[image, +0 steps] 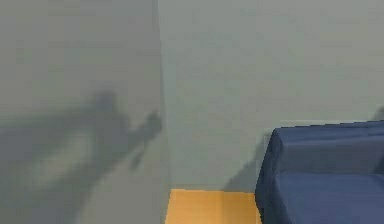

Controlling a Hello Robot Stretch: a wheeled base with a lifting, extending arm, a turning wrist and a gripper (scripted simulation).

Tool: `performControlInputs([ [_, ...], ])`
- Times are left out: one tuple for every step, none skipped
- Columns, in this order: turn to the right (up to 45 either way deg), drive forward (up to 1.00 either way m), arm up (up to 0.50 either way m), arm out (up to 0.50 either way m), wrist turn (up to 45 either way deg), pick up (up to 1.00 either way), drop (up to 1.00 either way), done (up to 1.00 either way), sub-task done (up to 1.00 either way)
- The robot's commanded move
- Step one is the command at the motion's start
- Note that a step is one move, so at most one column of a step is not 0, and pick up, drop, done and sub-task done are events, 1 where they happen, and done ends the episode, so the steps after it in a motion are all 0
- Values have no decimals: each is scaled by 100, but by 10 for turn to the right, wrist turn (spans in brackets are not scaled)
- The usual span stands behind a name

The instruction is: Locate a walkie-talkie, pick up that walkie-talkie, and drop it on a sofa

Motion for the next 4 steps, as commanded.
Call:
performControlInputs([
  [0, 0, 0, 48, 0, 0, 0, 0, 0],
  [0, 0, 0, 0, 450, 0, 0, 0, 0],
  [0, 0, 0, 0, 450, 0, 0, 0, 0],
  [0, 0, 0, 0, 360, 0, 0, 0, 0],
])
